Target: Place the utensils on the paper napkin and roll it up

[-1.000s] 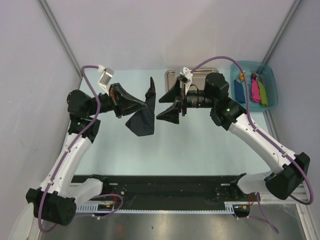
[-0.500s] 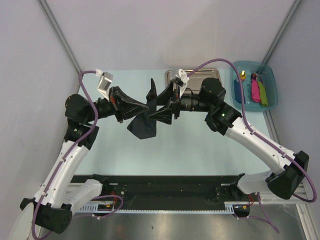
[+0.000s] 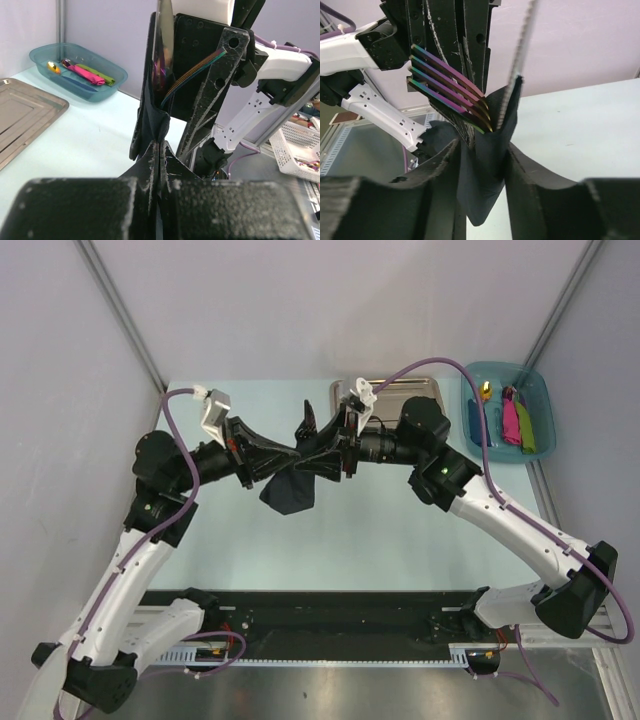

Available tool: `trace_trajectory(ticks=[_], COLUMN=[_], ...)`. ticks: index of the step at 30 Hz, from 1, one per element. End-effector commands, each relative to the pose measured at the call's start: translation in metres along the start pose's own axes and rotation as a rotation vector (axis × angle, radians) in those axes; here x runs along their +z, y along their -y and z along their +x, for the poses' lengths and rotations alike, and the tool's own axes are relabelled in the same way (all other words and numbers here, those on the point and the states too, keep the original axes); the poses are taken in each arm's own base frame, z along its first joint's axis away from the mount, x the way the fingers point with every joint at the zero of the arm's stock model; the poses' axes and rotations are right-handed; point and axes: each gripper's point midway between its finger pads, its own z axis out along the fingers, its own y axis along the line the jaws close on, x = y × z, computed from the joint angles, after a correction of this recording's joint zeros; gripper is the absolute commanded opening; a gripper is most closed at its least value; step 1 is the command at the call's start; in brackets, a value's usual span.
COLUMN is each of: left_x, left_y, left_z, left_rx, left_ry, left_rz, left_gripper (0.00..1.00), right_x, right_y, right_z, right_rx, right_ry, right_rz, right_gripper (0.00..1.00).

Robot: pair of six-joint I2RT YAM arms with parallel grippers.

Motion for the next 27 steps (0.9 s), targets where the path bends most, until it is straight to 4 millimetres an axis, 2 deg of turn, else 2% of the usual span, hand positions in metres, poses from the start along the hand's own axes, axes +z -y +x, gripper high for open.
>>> trace_trajectory(ticks=[1, 3, 4, 7, 8, 13, 15, 18, 21, 22, 23, 25, 27], left_x=[-0.0043, -0.0045, -0.0047, -0.0048, -0.0051, -0.0047, -0.0049, -0.0042, -0.0044, -0.0044, -0.0046, -0.0049, -0.0066], left_y=[0.0086, 0.007, 0.0065, 0.0063, 0.0066, 0.0058, 0.0062, 0.0067, 0.0097, 0.0097, 0.0107, 0.0125, 0.0109], left_z=[-0.0313, -0.0332, -0.0348, -0.0372, -0.0378, -0.0369, -0.0376, -0.038, -0.0379, -0.0375, -0.0379, -0.036, -0.035], left_rx=[0.104, 0.105, 0.107, 0.098, 0.093, 0.074, 0.07, 0.067, 0.067, 0.069, 0.069, 0.059, 0.049], left_ry=[0.081, 0.087, 0.091, 0.098, 0.101, 0.108, 0.112, 0.113, 0.112, 0.112, 0.113, 0.106, 0.1], left_rz=[-0.044, -0.057, -0.063, -0.071, -0.073, -0.074, -0.075, -0.069, -0.059, -0.055, -0.053, -0.044, -0.056], left_gripper=[0.0, 0.0, 0.0, 0.0, 0.0, 0.0, 0.0, 0.0, 0.0, 0.0, 0.0, 0.02, 0.13], right_x=[0.0023, 0.0028, 0.003, 0.0041, 0.0044, 0.007, 0.0078, 0.0091, 0.0098, 0.0107, 0.0113, 0.0113, 0.0106], right_y=[-0.0043, -0.0062, -0.0068, -0.0085, -0.0078, -0.0073, -0.0068, -0.0049, -0.0025, -0.0023, -0.0004, -0.0002, 0.001], right_z=[-0.0216, -0.0197, -0.0189, -0.0192, -0.0185, -0.0173, -0.0168, -0.0153, -0.0156, -0.0161, -0.0149, -0.016, -0.0153], right_rx=[-0.06, -0.062, -0.062, -0.074, -0.075, -0.075, -0.082, -0.083, -0.089, -0.093, -0.091, -0.096, -0.095], right_ry=[0.06, 0.056, 0.053, 0.055, 0.053, 0.051, 0.051, 0.049, 0.051, 0.052, 0.048, 0.05, 0.045], right_rz=[-0.012, -0.022, -0.024, -0.029, -0.024, -0.02, -0.013, -0.008, 0.001, 0.001, 0.005, 0.006, 0.006], right_gripper=[0.38, 0.33, 0.28, 0.24, 0.26, 0.5, 0.5, 0.32, 0.21, 0.07, 0.03, 0.0, 0.0])
